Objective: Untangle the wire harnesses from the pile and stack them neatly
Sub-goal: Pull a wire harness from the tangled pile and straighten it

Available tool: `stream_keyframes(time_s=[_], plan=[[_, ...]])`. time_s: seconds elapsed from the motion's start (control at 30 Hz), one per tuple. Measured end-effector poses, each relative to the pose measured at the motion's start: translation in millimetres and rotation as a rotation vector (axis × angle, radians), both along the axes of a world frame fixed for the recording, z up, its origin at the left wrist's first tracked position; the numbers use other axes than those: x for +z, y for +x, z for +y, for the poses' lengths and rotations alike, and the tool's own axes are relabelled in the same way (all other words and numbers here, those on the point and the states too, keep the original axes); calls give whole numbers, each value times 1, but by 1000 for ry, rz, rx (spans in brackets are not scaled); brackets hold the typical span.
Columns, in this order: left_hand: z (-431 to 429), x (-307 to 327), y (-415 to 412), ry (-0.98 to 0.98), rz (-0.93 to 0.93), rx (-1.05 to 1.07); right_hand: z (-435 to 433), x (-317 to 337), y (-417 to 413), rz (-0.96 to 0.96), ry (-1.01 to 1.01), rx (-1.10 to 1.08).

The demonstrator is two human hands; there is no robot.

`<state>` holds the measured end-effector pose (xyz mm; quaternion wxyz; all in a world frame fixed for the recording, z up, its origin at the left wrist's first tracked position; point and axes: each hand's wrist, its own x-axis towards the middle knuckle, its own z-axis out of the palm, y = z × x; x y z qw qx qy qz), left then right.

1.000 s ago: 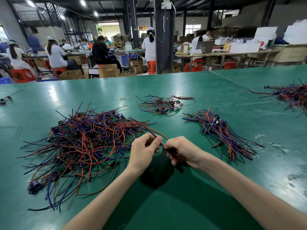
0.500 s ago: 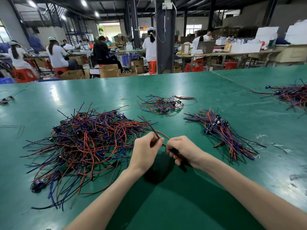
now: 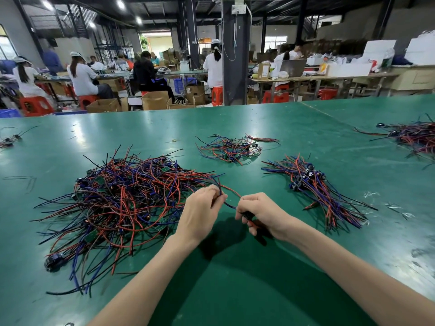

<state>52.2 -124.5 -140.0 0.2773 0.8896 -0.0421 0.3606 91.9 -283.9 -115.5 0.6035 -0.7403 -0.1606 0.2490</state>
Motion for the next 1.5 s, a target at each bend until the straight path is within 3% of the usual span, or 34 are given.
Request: stream_keyframes(time_s=[0.07, 0.17, 0.27, 0.37, 0.47, 0.53, 0.57, 0.7, 0.8, 0.87, 0.97, 1.03, 1.1, 1.2, 1.3, 1.4, 1.5], plan=[[-2, 2, 0, -177, 19, -11, -2, 1, 1, 9, 15, -14], [-3, 8, 2, -627, 115, -53, -4, 2, 3, 11, 39, -28], [1, 10, 2, -787, 116, -52, -3, 2, 3, 7, 39, -16], [4, 8, 0, -668, 127, -26, -3, 2, 3, 3, 36, -8], [6, 3, -1, -273, 104, 22, -5, 1, 3, -12, 11, 19], [6, 3, -2, -151, 87, 47, -5, 1, 3, -24, -11, 45], [7, 4, -2, -201, 89, 44, -5, 1, 3, -28, -15, 50], [13, 11, 2, -737, 146, 22, -8, 2, 6, -40, 14, 25], [17, 10, 4, -855, 168, 11, -9, 2, 8, -48, 14, 26], [19, 7, 2, -707, 162, 27, -8, 2, 7, -51, 7, 34], [22, 2, 1, -307, 143, 76, -8, 2, 6, -61, -1, 54], [22, 1, 0, -196, 125, 97, -9, 1, 6, -80, -14, 71], [22, 5, 1, -404, 124, 78, -10, 2, 7, -85, -14, 74], [21, 12, 4, -952, 168, -51, -12, 4, 9, -88, -8, 60], [22, 13, 5, -1100, 194, -99, -12, 5, 10, -86, -8, 57], [24, 11, 3, -936, 194, -43, -11, 4, 10, -93, -9, 61], [31, 10, -1, -290, 97, 102, -9, 2, 9, -120, -14, 80]])
